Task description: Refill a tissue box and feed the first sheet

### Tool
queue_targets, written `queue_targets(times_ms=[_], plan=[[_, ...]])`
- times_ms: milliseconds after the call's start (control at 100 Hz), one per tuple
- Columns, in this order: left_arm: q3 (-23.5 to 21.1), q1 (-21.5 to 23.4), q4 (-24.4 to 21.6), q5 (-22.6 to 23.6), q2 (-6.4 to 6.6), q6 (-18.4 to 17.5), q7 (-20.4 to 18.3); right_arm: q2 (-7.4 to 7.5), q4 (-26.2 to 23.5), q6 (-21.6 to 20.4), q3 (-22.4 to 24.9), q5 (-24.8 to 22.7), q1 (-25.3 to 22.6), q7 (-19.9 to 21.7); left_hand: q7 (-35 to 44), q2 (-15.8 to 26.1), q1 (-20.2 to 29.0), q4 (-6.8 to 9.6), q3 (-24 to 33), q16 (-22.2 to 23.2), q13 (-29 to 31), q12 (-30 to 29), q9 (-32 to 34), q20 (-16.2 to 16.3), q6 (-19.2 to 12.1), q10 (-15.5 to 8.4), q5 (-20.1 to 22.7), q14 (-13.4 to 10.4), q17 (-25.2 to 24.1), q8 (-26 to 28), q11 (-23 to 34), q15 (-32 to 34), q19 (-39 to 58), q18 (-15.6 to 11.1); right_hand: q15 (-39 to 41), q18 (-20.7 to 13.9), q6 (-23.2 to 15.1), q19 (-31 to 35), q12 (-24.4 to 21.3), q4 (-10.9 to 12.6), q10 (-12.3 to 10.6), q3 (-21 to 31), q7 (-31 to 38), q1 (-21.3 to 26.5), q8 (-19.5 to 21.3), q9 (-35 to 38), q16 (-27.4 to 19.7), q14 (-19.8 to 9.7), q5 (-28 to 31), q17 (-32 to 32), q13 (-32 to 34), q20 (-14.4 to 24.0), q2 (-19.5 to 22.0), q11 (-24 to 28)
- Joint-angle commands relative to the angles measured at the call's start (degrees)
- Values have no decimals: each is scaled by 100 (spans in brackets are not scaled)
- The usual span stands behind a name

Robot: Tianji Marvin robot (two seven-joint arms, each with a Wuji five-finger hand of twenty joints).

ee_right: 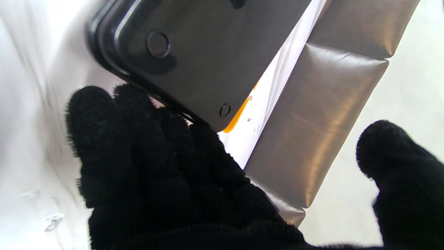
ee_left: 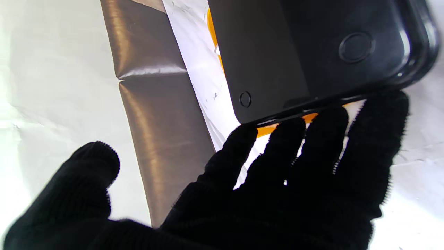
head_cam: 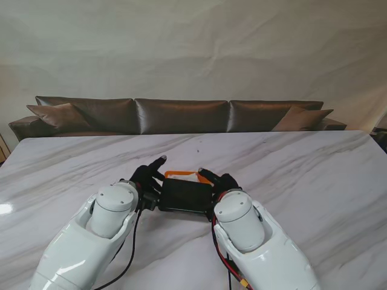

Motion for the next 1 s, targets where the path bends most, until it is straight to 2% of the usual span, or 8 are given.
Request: queue_targets(times_ms=[0, 400, 990], plan=[[87, -110, -18, -67, -155, -76, -145, -109, 2, -87, -44, 70, 101, 180, 248, 105, -90, 129, 55, 20, -129, 14, 33, 55, -348, -603, 237, 86, 141, 116, 136, 37, 2175, -777, 126, -514, -636, 185, 4, 133, -263, -156, 413, 29, 116, 166, 20, -151, 237, 150, 101, -56, 60, 120], [245, -675, 579, -97, -228, -148, -196, -98, 494, -180, -32, 169, 588, 330, 248, 98, -88, 127, 68, 15, -135, 13, 34, 58, -352, -611, 234, 81, 122, 116, 133, 25, 2165, -745, 126, -501, -642, 183, 0, 134, -263, -158, 412, 35, 114, 178, 19, -152, 241, 145, 103, -56, 59, 113], [362, -1141, 1271, -144, -295, -302, -279, -62, 978, -367, -136, 237, 1036, 554, 251, 99, -82, 115, 101, 12, -139, 9, 45, 71, -352, -600, 247, 88, 108, 117, 128, 15, 2155, -715, 117, -501, -646, 183, -1, 134, -273, -168, 409, 31, 113, 178, 15, -169, 236, 145, 106, -55, 75, 109]])
